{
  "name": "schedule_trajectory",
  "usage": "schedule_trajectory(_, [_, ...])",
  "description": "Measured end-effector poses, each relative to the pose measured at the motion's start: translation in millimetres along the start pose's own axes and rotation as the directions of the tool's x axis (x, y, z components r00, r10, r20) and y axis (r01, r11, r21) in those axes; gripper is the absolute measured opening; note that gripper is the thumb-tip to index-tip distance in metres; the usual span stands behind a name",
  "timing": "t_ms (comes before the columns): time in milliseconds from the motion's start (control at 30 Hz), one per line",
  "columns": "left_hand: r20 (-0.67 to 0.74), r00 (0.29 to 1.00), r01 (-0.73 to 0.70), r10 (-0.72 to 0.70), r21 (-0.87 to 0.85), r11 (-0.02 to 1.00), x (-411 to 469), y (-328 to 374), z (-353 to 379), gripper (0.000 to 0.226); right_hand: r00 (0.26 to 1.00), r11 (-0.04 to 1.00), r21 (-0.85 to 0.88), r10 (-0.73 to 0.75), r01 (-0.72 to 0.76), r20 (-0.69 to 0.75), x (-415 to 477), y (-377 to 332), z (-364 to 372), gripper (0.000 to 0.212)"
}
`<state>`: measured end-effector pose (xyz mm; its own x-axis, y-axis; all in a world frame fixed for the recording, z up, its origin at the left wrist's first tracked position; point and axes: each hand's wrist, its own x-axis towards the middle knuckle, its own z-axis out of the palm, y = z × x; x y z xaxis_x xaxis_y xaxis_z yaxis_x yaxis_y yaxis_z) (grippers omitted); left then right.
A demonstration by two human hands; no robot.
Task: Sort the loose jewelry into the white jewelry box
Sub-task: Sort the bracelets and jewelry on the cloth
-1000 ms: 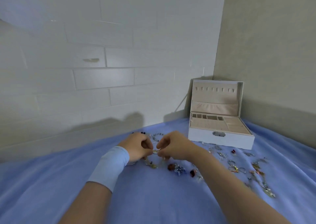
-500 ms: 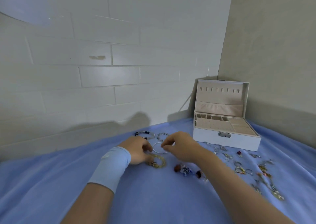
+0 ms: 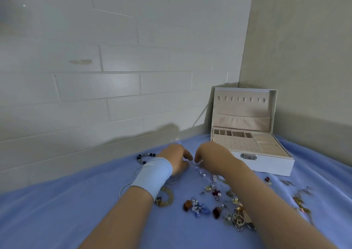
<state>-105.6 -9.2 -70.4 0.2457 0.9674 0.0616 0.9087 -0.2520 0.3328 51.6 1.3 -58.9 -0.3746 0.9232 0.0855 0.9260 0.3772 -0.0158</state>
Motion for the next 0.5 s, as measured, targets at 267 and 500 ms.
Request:
schedule_trajectory(267, [-0.014,0.996,-0.085,0.085,0.003,0.996,14,-11,16,0.026,0.998,0.992,-0.112,-0.066,0.065,-0.006,7,5,4,0.023])
schedule_trajectory(500, [-0.120,0.993,-0.048,-0.022,-0.553,0.832,1,-8,-11,0.020,0.995,0.718,0.696,0.075,-0.004,-0.072,0,11,-11,0.016])
